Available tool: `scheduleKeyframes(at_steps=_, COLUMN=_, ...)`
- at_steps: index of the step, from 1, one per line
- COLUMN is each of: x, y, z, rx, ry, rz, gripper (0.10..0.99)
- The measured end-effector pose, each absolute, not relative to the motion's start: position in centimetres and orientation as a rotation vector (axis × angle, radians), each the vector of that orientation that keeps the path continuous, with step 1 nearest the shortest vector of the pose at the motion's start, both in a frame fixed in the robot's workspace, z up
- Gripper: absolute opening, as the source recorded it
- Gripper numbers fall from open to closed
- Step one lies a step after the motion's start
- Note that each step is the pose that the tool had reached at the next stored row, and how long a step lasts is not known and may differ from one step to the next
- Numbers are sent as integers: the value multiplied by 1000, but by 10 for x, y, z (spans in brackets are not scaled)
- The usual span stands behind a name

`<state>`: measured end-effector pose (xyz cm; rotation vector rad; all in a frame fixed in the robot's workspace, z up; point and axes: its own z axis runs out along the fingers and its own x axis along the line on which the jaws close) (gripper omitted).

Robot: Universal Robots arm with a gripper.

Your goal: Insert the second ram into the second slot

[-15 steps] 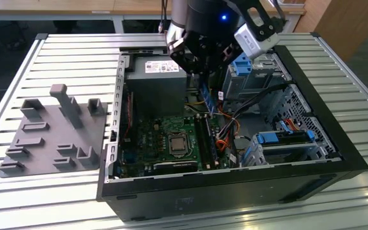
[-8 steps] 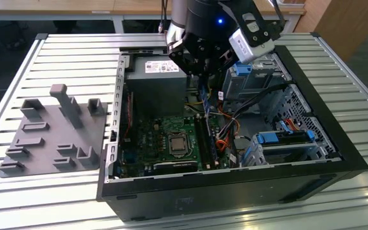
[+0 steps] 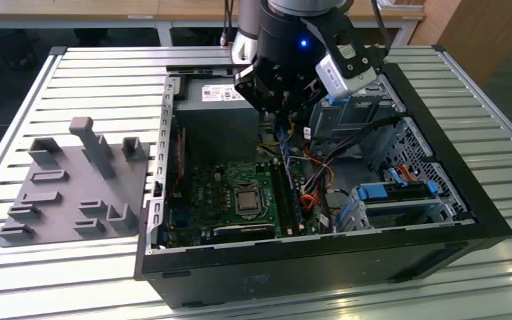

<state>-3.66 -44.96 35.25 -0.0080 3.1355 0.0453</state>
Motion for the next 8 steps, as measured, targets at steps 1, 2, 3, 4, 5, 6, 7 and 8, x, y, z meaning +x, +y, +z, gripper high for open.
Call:
scheduleKeyframes(at_steps=1, x=-36, y=-450, z=351, rx=-17, ry=3136, rz=45, gripper=137)
scheduleKeyframes(at_steps=2, x=-36, y=-450, z=349, rx=-27, ry=3137, rz=46, gripper=137)
scheduleKeyframes(at_steps=3, x=-36, y=-450, z=347, rx=-34, ry=3137, rz=45, gripper=137)
scheduleKeyframes(at_steps=4, x=-36, y=-450, z=345, rx=-36, ry=3137, rz=45, gripper=137)
scheduleKeyframes(at_steps=5, x=-35, y=-450, z=343, rx=-37, ry=3137, rz=46, gripper=137)
scheduleKeyframes(at_steps=6, x=-35, y=-450, z=342, rx=-37, ry=3137, rz=45, gripper=137)
scheduleKeyframes(at_steps=7, x=-35, y=-450, z=340, rx=-37, ry=3137, rz=46, gripper=137)
scheduleKeyframes(at_steps=8, x=-34, y=-450, z=338, rx=-37, ry=3137, rz=45, gripper=137)
